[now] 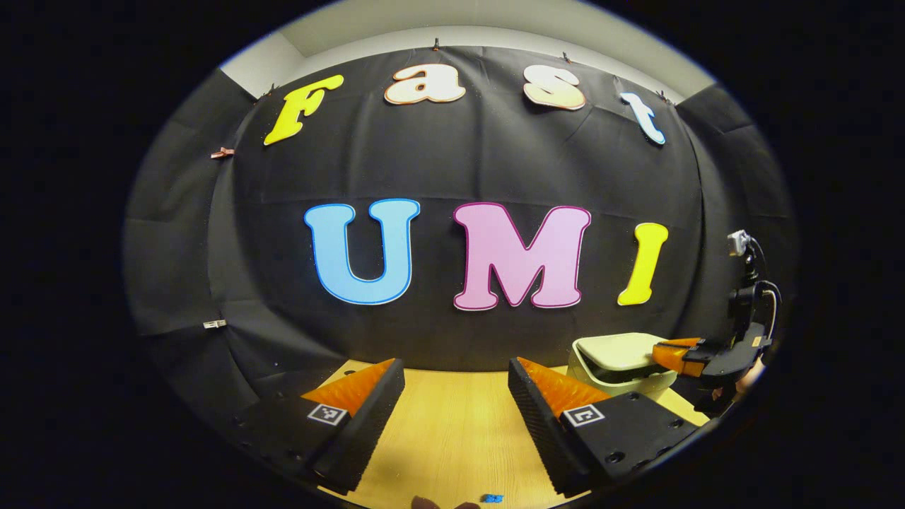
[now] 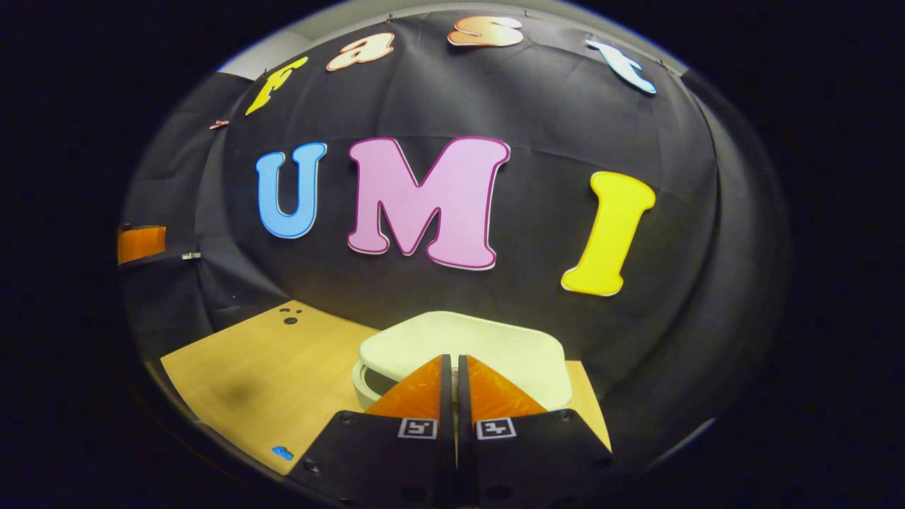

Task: Press the lid of the desktop garbage bin to open it, pick up the crumpled paper on the desktop and throw it into the bin, then pick up the pop can on the desktop and drop it into the bin, and finally close the garbage bin lid.

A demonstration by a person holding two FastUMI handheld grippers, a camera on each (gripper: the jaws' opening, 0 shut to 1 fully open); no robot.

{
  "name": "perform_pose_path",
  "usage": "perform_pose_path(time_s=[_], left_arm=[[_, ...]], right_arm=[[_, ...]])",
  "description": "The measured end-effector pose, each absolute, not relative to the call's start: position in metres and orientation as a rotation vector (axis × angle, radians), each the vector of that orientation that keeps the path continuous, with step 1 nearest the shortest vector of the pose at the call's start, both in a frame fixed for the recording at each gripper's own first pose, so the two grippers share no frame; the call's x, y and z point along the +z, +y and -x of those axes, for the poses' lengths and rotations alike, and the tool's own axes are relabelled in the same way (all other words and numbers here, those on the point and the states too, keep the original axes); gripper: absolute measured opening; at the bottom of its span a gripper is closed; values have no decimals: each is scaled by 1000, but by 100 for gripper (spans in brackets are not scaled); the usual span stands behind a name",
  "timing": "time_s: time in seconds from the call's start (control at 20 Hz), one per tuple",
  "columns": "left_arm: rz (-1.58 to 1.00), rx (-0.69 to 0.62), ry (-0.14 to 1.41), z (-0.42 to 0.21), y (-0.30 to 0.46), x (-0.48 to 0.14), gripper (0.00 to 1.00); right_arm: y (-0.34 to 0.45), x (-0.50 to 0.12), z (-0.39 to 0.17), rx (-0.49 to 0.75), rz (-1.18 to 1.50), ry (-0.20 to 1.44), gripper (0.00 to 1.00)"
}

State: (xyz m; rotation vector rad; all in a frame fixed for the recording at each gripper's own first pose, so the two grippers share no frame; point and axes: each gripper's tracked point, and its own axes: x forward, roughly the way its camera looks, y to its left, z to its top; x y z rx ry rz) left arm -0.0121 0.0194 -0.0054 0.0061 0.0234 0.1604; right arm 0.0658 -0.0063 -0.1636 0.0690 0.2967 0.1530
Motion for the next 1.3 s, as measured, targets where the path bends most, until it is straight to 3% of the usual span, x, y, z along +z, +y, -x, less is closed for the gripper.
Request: perform_pose_path(time_s=[0.55,0.85,1.05,1.3], left_arm=[[10,126,68,18,14,-24,95],[14,85,106,18,8,-47,95],[18,11,170,21,-5,-83,95],[27,-77,269,27,-20,-143,95]], right_arm=[[-4,-118,-40,182,-54,189,7],[1,-108,-16,206,-43,175,40],[5,-102,0,213,-66,176,73],[-2,-99,18,178,-54,177,84]])
